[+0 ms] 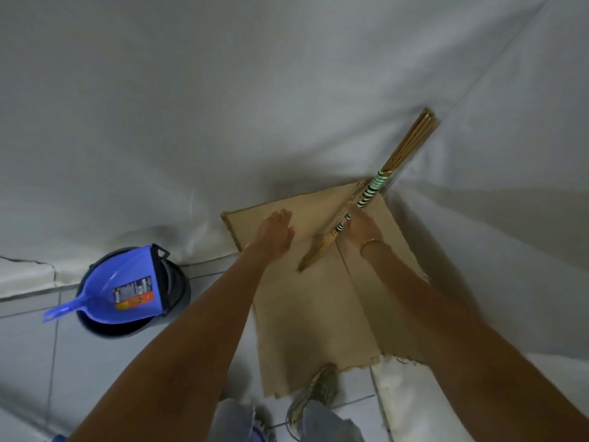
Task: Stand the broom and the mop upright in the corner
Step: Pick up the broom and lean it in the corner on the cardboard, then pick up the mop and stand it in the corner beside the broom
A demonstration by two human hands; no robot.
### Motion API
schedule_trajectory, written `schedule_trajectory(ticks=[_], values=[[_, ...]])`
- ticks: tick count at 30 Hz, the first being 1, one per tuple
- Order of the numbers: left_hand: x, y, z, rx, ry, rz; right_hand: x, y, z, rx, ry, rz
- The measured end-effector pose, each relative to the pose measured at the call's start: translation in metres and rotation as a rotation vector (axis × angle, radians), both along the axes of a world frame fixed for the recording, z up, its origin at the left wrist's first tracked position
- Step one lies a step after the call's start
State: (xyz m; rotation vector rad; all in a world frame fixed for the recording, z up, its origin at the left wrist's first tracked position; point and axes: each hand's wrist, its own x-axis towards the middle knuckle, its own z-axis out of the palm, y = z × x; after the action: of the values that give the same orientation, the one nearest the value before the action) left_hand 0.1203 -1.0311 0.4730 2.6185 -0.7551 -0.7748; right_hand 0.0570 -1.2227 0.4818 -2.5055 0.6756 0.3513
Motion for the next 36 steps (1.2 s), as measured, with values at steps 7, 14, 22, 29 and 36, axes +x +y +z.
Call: schedule_trajectory(ticks=[7,14,22,29,36], values=[[-0.058,0.119,0.062,-0.017,-0.041,-0.047,-0.081,0.149,0.049,-0.117,0.150,0.103],[-0.104,0.216,0.064,0.034,0.027,-0.102,-0.137,0.257,0.068,-0.033,0.158,0.035],[-0.154,0.291,0.059,-0.014,0.049,-0.080,-0.202,0.328,0.058,0.007,0.158,-0.023],[-0.235,0.400,0.067,-0.038,-0.021,-0.036,-0.260,0.440,0.076,0.049,0.092,0.087],[-0.297,0.504,0.100,0.003,-0.085,-0.004,-0.314,0.535,0.104,0.083,0.125,0.112]])
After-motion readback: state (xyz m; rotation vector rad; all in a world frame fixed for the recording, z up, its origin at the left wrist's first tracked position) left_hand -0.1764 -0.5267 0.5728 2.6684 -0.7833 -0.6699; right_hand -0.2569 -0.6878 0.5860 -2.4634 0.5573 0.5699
